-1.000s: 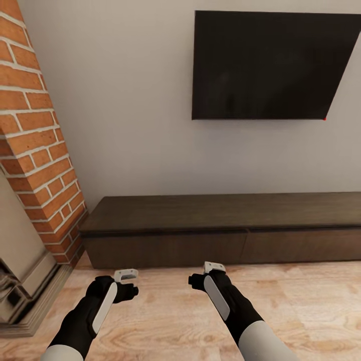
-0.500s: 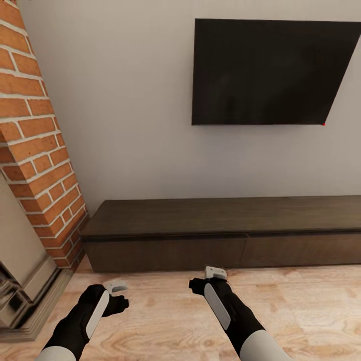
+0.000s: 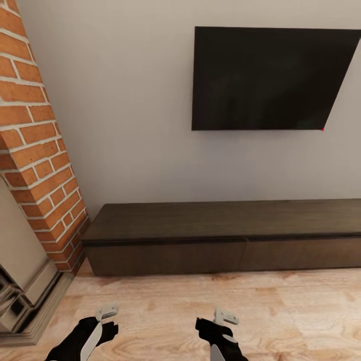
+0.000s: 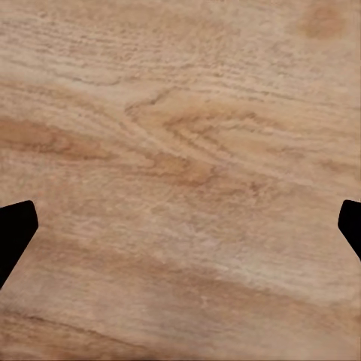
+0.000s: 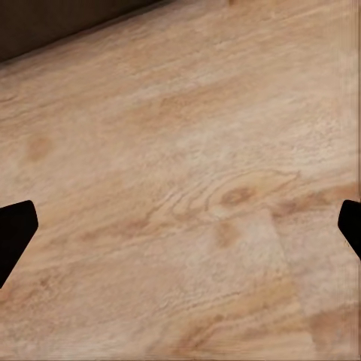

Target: Place each of the two pumpkins and all three candles from the living room inside a cabinet in the living room (use any cabinet), then make sure every cabinet is closed, and position the cauldron so it is next to a table in the living room.

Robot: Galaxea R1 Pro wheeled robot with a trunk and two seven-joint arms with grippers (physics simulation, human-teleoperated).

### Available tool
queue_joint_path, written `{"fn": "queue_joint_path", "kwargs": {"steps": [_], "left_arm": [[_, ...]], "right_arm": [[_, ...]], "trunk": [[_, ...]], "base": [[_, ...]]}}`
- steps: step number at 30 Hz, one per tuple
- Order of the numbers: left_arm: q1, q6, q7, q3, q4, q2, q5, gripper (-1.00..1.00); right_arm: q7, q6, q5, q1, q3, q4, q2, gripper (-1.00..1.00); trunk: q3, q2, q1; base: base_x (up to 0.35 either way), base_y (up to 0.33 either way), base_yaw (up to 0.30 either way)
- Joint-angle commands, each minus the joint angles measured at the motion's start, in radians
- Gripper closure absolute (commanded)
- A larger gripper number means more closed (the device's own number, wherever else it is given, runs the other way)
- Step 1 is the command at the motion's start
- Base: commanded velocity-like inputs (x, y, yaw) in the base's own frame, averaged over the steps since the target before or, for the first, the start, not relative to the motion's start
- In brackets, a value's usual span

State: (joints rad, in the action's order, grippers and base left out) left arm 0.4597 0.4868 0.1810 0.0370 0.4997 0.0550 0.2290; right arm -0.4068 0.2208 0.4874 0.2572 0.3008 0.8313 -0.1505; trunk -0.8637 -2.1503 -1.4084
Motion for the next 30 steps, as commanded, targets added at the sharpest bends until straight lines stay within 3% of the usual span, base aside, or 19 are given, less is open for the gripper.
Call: {"fn": "queue_joint_path", "kwargs": {"steps": [1, 7, 19, 30], "left_arm": [[0.000, -0.018, 0.000, 0.000, -0.018, 0.001, 0.000, -1.00], [-0.001, -0.107, -0.001, -0.007, -0.098, 0.000, -0.005, -1.00], [-0.003, -0.177, -0.001, -0.011, -0.158, 0.005, -0.008, -1.00], [-0.003, -0.187, -0.001, -0.011, -0.179, 0.001, -0.008, -1.00]], "right_arm": [[0.000, -0.004, 0.000, -0.003, 0.002, 0.000, 0.003, -1.00], [-0.004, -0.013, 0.000, -0.007, 0.017, -0.003, 0.006, -1.00], [-0.004, -0.017, -0.001, -0.008, 0.024, -0.006, 0.009, -1.00], [-0.004, -0.017, 0.000, -0.009, 0.025, -0.020, 0.008, -1.00]], "trunk": [[0.003, 0.007, 0.004], [0.022, 0.049, 0.027], [0.060, 0.133, 0.073], [0.093, 0.210, 0.115]], "base": [[0.000, 0.000, 0.000], [0.000, 0.000, 0.000], [0.000, 0.000, 0.000], [0.000, 0.000, 0.000]]}}
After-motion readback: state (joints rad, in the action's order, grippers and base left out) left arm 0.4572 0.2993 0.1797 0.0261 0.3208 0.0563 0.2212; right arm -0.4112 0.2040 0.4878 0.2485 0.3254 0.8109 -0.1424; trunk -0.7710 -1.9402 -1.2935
